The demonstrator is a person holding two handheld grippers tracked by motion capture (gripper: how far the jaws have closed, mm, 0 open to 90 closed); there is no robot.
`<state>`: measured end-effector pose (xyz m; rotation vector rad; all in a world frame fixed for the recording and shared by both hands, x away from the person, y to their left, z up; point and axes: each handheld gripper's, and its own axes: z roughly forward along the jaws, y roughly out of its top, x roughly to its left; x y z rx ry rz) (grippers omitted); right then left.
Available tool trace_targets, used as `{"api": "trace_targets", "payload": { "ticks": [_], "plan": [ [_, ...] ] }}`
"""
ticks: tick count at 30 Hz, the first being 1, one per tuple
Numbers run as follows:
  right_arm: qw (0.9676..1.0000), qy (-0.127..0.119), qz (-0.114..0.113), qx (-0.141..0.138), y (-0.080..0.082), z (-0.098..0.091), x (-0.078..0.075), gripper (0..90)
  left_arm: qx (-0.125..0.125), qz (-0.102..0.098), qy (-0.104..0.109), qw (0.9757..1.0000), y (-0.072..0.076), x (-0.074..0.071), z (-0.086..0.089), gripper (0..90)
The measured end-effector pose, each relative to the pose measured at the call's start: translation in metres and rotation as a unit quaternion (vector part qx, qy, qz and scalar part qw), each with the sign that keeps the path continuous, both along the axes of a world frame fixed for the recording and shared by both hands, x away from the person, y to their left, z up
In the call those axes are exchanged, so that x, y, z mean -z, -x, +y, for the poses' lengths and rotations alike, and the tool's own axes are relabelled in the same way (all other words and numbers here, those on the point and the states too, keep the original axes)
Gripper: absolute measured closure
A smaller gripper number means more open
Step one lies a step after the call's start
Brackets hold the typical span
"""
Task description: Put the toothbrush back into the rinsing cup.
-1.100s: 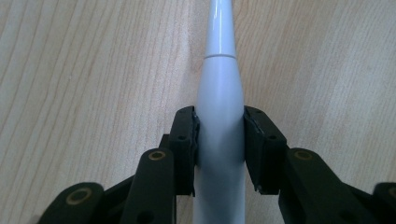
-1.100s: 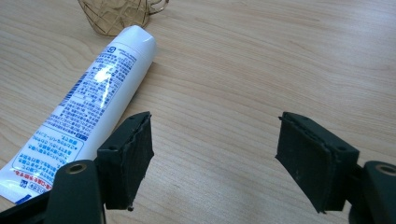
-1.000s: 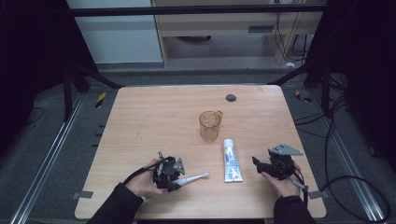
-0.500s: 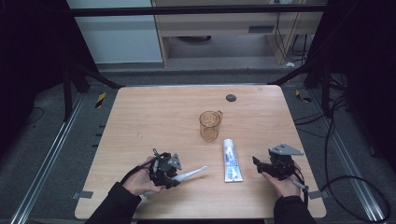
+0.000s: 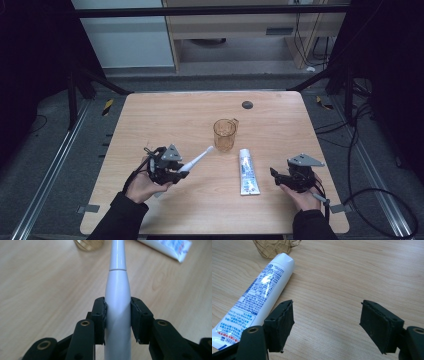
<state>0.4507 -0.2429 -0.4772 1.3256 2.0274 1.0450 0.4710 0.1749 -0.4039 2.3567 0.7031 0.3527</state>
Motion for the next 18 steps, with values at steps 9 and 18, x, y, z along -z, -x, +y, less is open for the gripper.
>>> {"api": "trace_targets", "payload": {
  "ticks": [9,18],
  "plan": [
    [1.0,-0.001,-0.003,0.002,0.0,-0.001,0.0,26.0,-0.09,-0.062,0.075,0.9912,-0.009,-0.015,0.004,66.5],
    [1.0,-0.004,-0.004,0.005,0.0,-0.001,0.0,24.5,-0.16,-0.119,0.134,0.9708,-0.022,-0.025,0.004,66.4]
  ]
}}
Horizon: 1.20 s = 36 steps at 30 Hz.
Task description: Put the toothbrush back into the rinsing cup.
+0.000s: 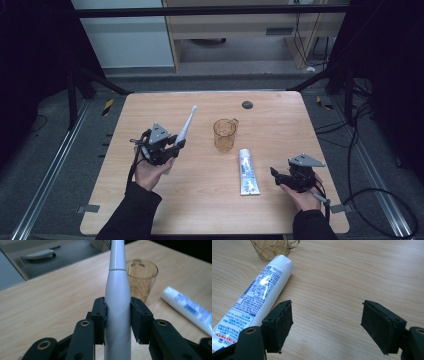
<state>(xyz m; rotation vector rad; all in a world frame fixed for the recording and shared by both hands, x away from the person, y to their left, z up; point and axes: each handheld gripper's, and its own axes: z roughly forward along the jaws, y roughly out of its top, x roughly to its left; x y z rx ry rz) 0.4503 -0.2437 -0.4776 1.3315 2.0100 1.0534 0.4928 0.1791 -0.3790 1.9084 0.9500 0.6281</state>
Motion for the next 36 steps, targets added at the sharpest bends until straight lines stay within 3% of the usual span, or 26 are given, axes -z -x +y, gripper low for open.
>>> {"api": "trace_targets", "payload": {
  "ticks": [4,8,15,36],
  "plan": [
    [1.0,0.0,0.0,0.002,0.0,0.0,0.001,23.8,-0.022,-0.019,0.024,0.9993,-0.006,-0.004,-0.005,66.4],
    [1.0,-0.001,0.001,0.002,0.0,0.001,0.001,23.3,-0.035,-0.033,0.033,0.9983,-0.012,-0.007,-0.011,66.4],
    [1.0,-0.002,0.001,0.001,-0.001,0.0,0.002,23.1,-0.062,-0.062,0.063,0.9941,-0.024,-0.012,-0.022,66.5],
    [0.9999,-0.009,-0.002,0.006,-0.002,0.001,0.003,21.3,-0.1,-0.1,0.127,0.9817,-0.061,-0.026,-0.056,66.5]
  ]
}}
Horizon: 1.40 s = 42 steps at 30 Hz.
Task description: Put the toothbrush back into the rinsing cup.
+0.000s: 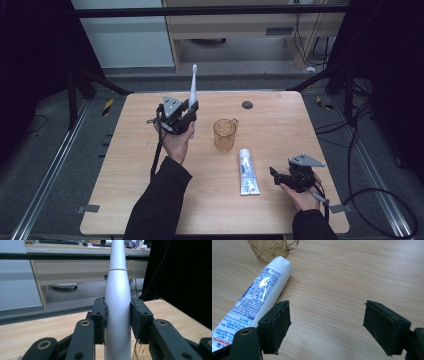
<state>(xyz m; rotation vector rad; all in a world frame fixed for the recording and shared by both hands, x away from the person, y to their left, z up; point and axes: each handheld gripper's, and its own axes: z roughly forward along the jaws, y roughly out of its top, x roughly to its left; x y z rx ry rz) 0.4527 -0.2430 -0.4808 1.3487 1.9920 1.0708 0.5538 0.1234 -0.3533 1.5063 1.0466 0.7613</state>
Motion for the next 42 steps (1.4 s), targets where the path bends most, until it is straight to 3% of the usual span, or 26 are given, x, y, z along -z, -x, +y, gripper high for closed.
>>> {"api": "trace_targets", "payload": {
  "ticks": [10,15,20,29,42],
  "plan": [
    [1.0,0.0,0.001,0.0,-0.001,0.001,0.002,21.1,0.006,-0.019,0.021,0.9996,-0.015,-0.006,-0.022,66.4],
    [1.0,-0.001,0.001,0.0,-0.001,0.0,0.002,21.1,0.008,-0.019,0.025,0.9995,-0.022,-0.007,-0.032,66.4],
    [1.0,0.0,0.001,0.0,-0.002,0.0,0.003,21.0,0.01,-0.035,0.035,0.9987,-0.026,-0.01,-0.039,66.4],
    [1.0,0.003,-0.001,0.001,-0.002,0.0,0.003,20.9,0.015,-0.043,0.051,0.9977,-0.032,-0.005,-0.053,66.4],
    [1.0,0.006,-0.001,0.0,-0.002,0.0,0.004,21.2,0.032,-0.04,0.049,0.9975,-0.038,0.009,-0.069,66.4]
  ]
}}
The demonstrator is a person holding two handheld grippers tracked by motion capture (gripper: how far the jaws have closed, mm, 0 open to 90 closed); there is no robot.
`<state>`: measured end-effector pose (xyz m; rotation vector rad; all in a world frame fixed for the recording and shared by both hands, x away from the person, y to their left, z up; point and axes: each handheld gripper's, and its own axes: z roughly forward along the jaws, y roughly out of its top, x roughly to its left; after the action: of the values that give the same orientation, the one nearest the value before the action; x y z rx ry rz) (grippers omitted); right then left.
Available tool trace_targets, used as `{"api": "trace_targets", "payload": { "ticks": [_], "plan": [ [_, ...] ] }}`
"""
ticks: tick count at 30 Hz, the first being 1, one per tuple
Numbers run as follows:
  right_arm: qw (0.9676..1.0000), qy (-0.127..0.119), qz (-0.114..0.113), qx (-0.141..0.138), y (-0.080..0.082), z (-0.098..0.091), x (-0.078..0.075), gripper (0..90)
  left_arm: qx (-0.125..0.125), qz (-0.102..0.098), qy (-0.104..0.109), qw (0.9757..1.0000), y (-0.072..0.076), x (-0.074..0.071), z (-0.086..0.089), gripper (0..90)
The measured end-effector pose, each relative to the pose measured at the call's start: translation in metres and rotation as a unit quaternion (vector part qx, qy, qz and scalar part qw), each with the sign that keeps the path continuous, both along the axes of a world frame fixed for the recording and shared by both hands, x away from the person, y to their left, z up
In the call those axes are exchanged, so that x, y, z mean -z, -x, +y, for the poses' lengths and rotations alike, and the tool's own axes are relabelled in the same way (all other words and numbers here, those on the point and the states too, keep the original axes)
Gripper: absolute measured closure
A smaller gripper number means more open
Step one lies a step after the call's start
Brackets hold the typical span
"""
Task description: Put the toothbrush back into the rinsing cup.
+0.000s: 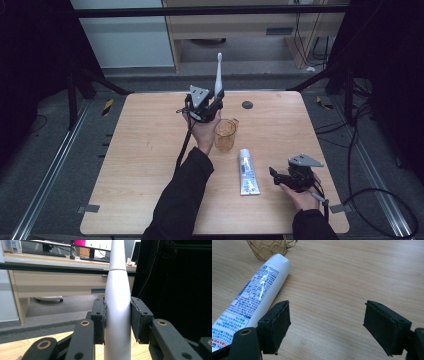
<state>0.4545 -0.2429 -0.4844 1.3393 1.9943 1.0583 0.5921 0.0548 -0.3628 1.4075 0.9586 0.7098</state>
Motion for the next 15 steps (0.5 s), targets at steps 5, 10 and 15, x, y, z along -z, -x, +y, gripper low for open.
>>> {"api": "trace_targets", "payload": {
  "ticks": [5,10,15],
  "plan": [
    [1.0,0.002,-0.001,-0.001,0.0,0.0,0.0,21.4,0.007,-0.001,-0.008,0.9999,-0.001,0.006,-0.005,66.4],
    [1.0,0.002,0.0,-0.001,0.0,0.001,0.0,21.6,0.013,0.005,-0.014,0.9998,-0.004,0.014,-0.007,66.4],
    [1.0,0.004,0.001,-0.001,0.0,0.001,0.0,21.9,0.018,0.009,-0.016,0.9997,-0.005,0.021,-0.006,66.4]
  ]
}}
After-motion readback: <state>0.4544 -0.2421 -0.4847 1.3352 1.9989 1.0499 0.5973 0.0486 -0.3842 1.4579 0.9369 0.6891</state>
